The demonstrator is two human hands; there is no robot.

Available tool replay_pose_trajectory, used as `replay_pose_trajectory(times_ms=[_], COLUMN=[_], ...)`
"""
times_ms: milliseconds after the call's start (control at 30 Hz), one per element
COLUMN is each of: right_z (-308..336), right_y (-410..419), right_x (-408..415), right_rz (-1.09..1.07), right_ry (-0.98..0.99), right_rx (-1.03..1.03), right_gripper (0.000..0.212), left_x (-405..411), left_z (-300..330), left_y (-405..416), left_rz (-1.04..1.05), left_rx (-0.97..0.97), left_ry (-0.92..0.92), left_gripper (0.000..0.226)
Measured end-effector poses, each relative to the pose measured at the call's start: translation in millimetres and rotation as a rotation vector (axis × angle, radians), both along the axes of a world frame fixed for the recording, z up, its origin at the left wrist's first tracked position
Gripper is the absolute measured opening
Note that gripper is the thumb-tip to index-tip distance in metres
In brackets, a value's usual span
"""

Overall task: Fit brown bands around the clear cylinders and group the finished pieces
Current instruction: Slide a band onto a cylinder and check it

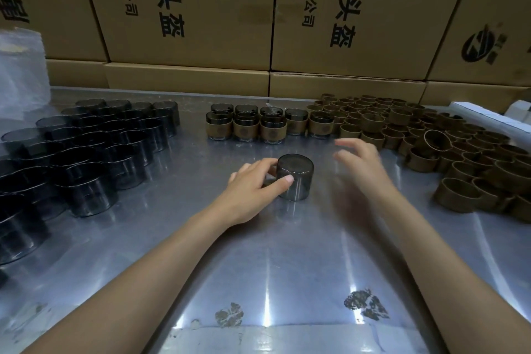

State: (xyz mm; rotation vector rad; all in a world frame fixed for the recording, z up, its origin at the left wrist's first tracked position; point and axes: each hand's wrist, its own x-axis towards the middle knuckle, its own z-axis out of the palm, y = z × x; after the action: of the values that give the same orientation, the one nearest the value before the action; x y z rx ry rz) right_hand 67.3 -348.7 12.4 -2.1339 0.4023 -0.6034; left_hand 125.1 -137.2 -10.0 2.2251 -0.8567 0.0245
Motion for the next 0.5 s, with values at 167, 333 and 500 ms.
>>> replay_pose_trajectory(times_ms=[167, 333, 500], right_z=[-14.4, -13.9, -12.3], right_y=[-42.6, -59.5, -72.3], right_x=[-6.4, 4.2, 13.6], right_rz=[-0.422, -0.558, -0.664], right_ry=[0.188, 0.263, 0.165], right_rx=[-0.209, -0.251, -0.3], right_gripper=[0.041, 0.041, 0.039], left_x=[-2.4, -2.7, -0.6], left_z=[3.0, 2.8, 1.0], left_y=[0.5, 0.5, 0.0], left_rz=[-0.005, -0.018, -0.025], left_rx=[-0.008, -0.02, -0.033], left_ry=[0.016, 0.027, 0.033], left_gripper=[0.039, 0.038, 0.036])
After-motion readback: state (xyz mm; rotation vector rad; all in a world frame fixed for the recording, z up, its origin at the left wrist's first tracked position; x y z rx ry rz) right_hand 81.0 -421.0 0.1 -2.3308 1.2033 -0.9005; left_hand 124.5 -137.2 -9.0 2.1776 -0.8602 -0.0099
